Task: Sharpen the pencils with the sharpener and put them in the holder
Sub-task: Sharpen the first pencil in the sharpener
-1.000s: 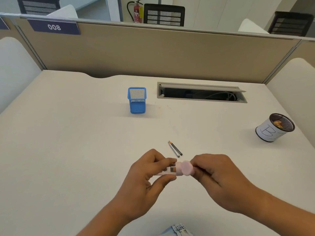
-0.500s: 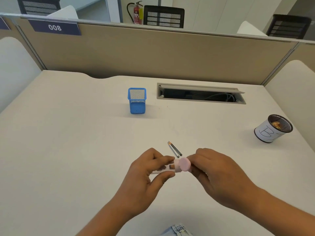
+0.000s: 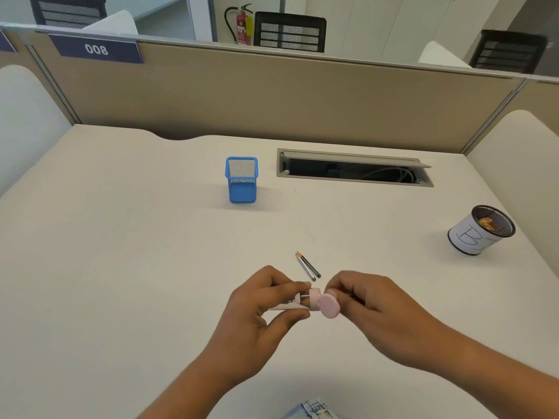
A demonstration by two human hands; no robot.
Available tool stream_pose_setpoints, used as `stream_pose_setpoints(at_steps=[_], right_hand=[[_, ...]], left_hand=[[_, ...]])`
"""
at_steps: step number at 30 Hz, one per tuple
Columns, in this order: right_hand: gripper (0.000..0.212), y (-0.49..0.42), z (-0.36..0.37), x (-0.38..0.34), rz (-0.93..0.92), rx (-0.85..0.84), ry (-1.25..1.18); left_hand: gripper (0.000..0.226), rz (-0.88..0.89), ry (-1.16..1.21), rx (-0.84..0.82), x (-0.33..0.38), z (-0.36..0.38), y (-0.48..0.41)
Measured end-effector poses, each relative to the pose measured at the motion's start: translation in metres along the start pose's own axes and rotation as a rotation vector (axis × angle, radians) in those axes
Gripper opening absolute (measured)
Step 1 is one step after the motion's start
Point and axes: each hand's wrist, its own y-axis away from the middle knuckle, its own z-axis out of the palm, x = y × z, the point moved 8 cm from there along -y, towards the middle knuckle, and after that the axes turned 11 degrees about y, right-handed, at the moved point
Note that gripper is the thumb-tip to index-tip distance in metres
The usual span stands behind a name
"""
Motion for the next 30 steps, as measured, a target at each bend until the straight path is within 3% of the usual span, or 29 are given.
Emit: stream_pose_setpoints(at_steps=[4,7,10,14,16,18,22,23,25,27,30], right_hand=[[0.04,0.006,-0.013,-0.024,-0.389,0.266,0.587],[0.042,0.009,-0.011,-0.027,-0.485,0.324,0.694],[0.034,0.001,-0.008,-0.019,-0.314,0.193,0.454],[0.041,-0.007,0.008,0.017,0.263,-0.135,-0.285],[0.042,-0.005,0.01,0.018,0.322,-0.192,-0.397],[0.043,-0.005,0.002,0.013,0.224,-0.14,-0.247],[0.031,0.001,-0.019,-0.015,-0.238,0.207,0.591],[0.026,0.005,-0.018,-0.023,-0.343,0.275,0.704],[0.028,0.009,-0.013,-0.031,-0.469,0.319,0.779],[0.04,0.01,-0.012,-0.031,-0.484,0.327,0.755],[0.038,0.003,-0.009,-0.024,-0.279,0.21,0.467]], left_hand=[[0.025,-0.097,0.09,0.032,-0.006,-0.005,0.001],[0.027,-0.096,0.131,0.032,-0.005,-0.004,0.003],[0.025,-0.062,0.096,0.045,-0.004,-0.002,0.005],[0.032,0.022,0.031,0.063,-0.001,0.002,0.004],[0.033,0.052,0.007,0.05,0.001,0.005,0.002],[0.031,0.049,-0.005,0.036,0.002,0.006,-0.001],[0.027,-0.037,0.042,0.045,-0.001,-0.001,-0.006],[0.026,-0.05,0.063,0.039,-0.001,-0.002,-0.006],[0.026,-0.057,0.1,0.02,0.0,-0.001,-0.005],[0.025,-0.047,0.098,0.024,0.002,0.0,-0.004],[0.025,0.009,0.034,0.049,0.004,-0.001,0.001]])
